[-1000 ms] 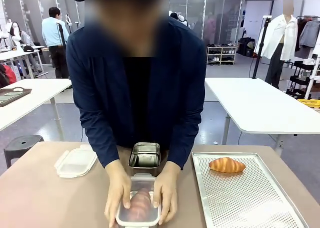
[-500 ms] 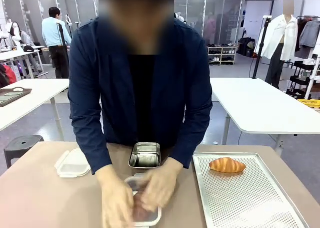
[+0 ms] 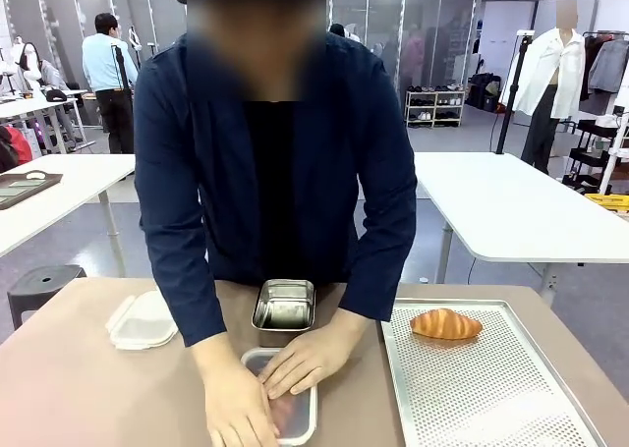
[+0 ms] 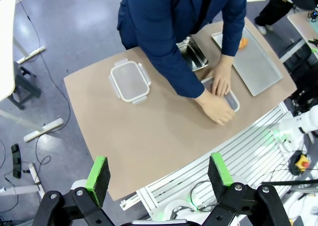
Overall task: Place the bread into the airtight container.
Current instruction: Pick up a Butter Roll and place it into an empty Airtight Container.
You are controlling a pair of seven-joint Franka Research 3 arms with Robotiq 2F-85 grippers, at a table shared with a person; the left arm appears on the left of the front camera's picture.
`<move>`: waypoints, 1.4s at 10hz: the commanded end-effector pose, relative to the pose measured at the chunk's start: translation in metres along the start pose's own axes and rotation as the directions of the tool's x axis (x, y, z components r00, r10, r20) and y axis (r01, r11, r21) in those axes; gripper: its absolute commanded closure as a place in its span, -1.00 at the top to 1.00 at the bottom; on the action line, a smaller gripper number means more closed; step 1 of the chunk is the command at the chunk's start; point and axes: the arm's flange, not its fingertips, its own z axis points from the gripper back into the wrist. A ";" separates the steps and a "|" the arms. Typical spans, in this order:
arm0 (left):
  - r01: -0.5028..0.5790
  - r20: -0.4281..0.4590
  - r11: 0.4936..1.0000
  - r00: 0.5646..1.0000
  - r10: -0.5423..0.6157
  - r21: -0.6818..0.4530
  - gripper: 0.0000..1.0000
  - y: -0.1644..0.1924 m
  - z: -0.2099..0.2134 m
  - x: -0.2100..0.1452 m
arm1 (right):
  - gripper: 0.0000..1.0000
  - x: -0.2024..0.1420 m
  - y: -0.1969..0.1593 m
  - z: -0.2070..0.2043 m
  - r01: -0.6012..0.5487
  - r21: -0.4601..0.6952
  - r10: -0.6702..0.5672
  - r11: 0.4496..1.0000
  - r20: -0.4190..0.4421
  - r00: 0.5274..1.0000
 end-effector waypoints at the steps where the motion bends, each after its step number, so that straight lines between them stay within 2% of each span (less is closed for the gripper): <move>1: 0.013 0.001 1.000 1.000 -0.013 -0.005 1.00 -0.001 0.000 0.000 | 1.00 0.001 -0.002 -0.001 -0.012 0.004 0.012 1.000 0.017 1.000; 10: 0.013 0.001 1.000 1.000 -0.013 -0.005 1.00 -0.001 0.000 0.000 | 1.00 0.000 0.001 -0.001 0.001 0.007 -0.001 1.000 -0.002 1.000; 11: 0.013 0.001 1.000 1.000 -0.013 -0.005 1.00 -0.001 0.000 0.000 | 1.00 0.034 0.013 -0.012 -0.165 0.004 0.164 0.986 -0.082 0.983; 12: 0.013 0.001 1.000 1.000 -0.013 -0.005 1.00 -0.001 0.000 0.000 | 1.00 0.068 0.023 -0.026 -0.253 0.015 0.252 0.967 -0.167 0.953; 13: 0.013 0.001 1.000 1.000 -0.013 -0.005 1.00 -0.001 0.000 0.000 | 1.00 0.103 0.032 -0.046 -0.336 0.054 0.339 0.940 -0.236 0.911; 14: 0.013 0.001 1.000 1.000 -0.013 -0.005 1.00 -0.001 0.000 0.000 | 1.00 0.146 0.040 -0.085 -0.401 0.120 0.417 0.908 -0.350 0.839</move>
